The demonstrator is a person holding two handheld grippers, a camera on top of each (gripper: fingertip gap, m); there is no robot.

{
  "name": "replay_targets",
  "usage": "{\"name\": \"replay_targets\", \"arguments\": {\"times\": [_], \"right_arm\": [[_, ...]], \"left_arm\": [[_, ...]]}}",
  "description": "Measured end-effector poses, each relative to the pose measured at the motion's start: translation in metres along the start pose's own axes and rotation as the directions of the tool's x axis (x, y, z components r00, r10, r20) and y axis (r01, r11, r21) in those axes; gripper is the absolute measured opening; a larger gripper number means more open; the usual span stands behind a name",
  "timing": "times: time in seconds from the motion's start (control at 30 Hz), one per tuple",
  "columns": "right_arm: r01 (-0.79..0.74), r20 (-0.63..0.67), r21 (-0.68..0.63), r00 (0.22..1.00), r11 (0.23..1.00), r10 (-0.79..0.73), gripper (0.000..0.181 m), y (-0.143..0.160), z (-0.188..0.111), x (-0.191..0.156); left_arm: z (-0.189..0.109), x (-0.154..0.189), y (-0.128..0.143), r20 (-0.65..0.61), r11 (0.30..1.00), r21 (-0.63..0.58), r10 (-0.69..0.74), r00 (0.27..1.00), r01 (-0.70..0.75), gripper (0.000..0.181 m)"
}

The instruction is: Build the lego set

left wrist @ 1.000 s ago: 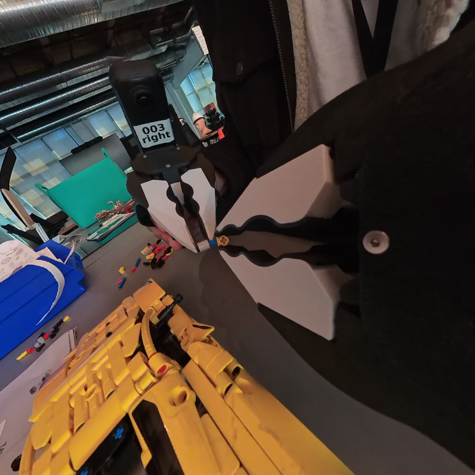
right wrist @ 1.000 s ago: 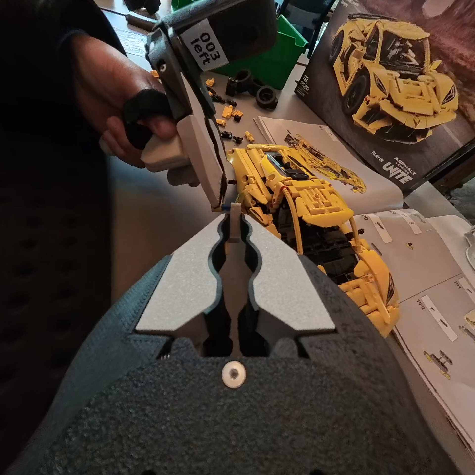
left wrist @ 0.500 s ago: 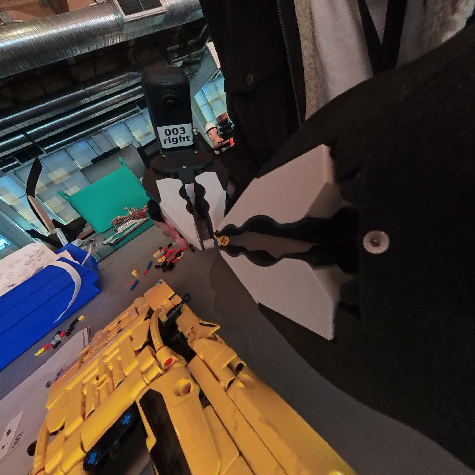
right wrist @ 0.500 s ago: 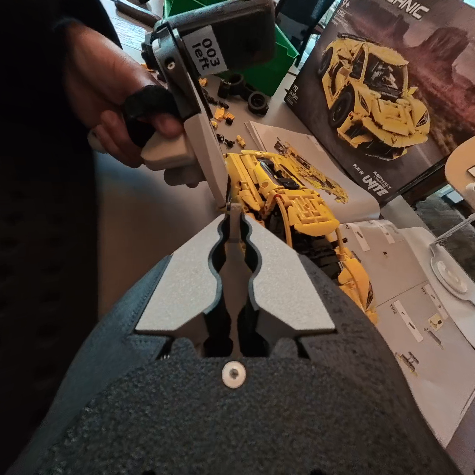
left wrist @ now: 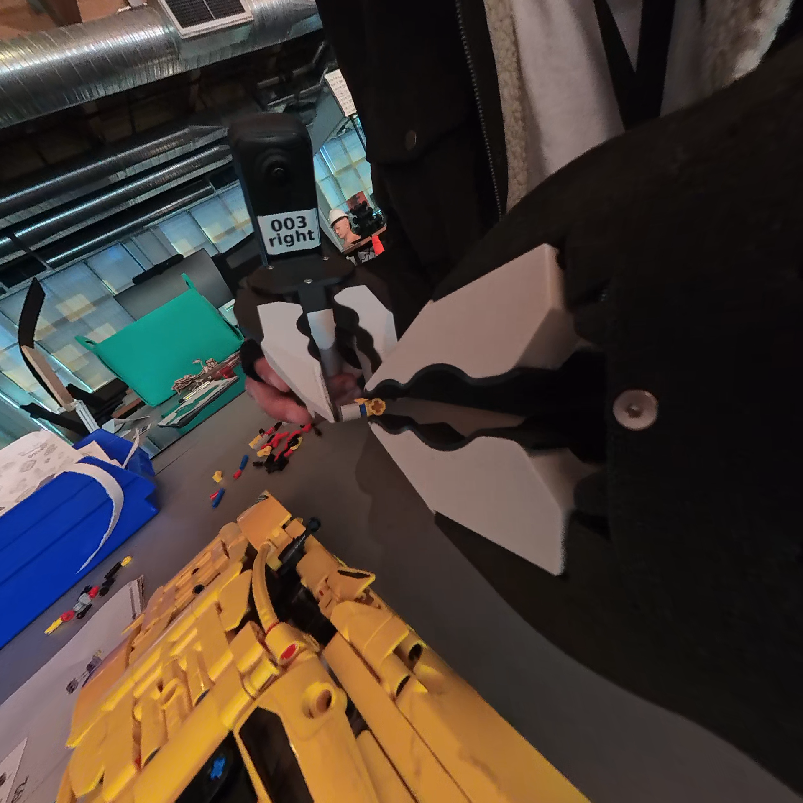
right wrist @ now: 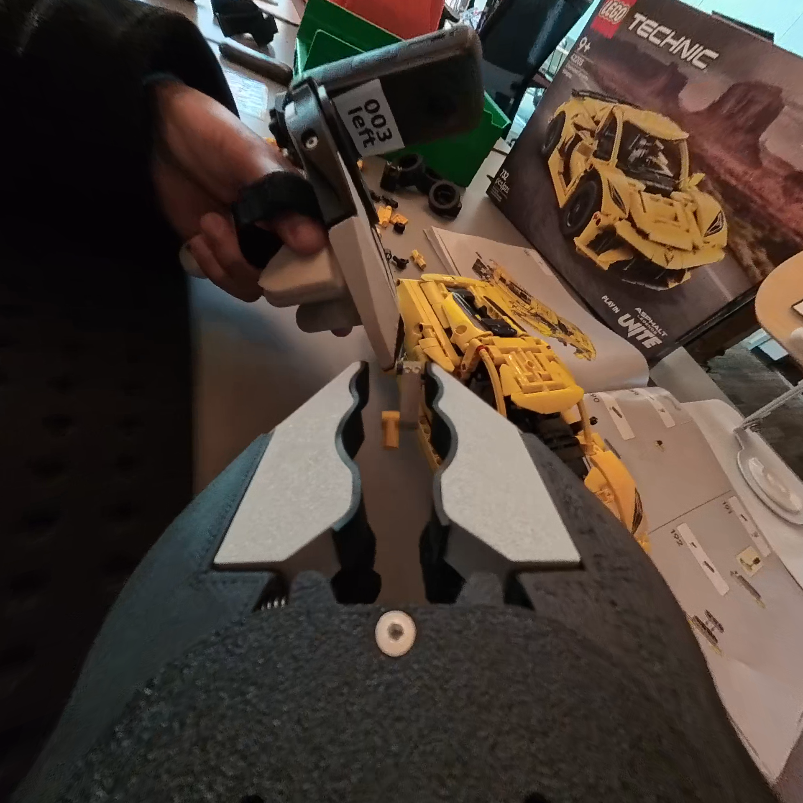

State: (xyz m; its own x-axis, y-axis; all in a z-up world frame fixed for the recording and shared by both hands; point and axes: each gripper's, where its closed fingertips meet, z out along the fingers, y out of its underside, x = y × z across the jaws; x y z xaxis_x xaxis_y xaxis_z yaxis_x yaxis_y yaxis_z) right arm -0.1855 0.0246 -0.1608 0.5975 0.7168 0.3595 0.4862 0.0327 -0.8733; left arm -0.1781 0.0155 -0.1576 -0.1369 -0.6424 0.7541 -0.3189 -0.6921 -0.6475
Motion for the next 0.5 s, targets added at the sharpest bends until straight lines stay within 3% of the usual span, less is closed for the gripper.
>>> {"name": "replay_targets", "arguments": {"times": [0.3, 0.5], "right_arm": [[0.086, -0.017, -0.034, 0.996, 0.996, -0.087, 0.018, 0.000, -0.001, -0.002], [0.020, -0.007, -0.002, 1.000, 1.000, -0.020, 0.014, -0.010, -0.006, 0.001]], "left_arm": [[0.003, 0.004, 0.004, -0.032, 1.000, -0.022, -0.011, 0.999, 0.011, 0.006], [0.001, 0.013, -0.005, -0.110, 0.996, 0.038, -0.071, 0.991, 0.076, 0.006]]}}
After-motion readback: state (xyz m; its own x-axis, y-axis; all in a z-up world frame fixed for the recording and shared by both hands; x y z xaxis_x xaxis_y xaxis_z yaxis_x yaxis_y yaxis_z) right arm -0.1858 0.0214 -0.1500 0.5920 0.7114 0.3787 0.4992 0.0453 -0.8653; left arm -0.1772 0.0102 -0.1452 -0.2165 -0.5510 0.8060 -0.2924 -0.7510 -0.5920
